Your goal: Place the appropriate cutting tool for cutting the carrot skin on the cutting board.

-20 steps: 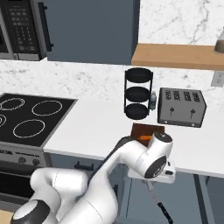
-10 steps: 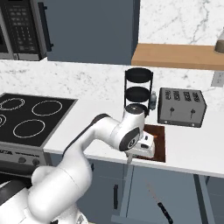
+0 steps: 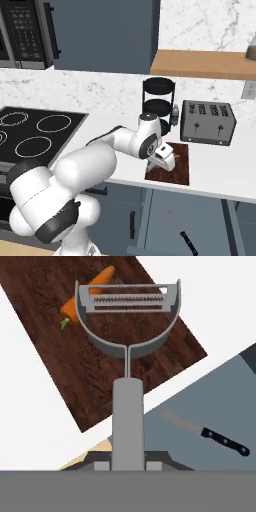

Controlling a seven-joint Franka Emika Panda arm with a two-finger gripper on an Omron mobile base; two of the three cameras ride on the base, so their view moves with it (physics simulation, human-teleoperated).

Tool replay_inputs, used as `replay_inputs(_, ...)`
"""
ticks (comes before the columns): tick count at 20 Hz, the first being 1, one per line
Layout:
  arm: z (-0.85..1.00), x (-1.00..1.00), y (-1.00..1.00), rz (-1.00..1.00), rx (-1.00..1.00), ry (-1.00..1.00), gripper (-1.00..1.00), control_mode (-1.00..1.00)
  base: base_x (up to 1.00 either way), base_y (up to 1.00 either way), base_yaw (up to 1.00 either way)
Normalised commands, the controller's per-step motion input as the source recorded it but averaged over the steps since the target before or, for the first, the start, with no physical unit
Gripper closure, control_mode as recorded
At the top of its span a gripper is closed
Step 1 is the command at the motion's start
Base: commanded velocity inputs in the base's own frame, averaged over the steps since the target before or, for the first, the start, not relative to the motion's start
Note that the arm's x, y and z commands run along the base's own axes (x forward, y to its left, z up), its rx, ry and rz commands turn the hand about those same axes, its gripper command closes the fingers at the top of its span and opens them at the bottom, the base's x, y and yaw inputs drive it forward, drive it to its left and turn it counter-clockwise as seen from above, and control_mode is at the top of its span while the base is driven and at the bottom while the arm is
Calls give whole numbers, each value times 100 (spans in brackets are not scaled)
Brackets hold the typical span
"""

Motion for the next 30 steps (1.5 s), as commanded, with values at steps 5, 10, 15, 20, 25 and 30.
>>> replay_inputs(5,-34,10,-15,-24,0,0,100,-100,0,0,0)
replay_inputs(10,-37,6,-30,-14,1,0,100,-100,0,0,0)
replay_inputs(15,-19,33,-17,-6,4,0,100,-100,0,0,0)
replay_inputs(20,-26,48,1,-3,1,0,100,-100,0,0,0)
replay_inputs(25,-29,28,0,-2,0,0,100,-100,0,0,0)
replay_inputs(30,-19,17,-1,0,0,0,100,-100,0,0,0)
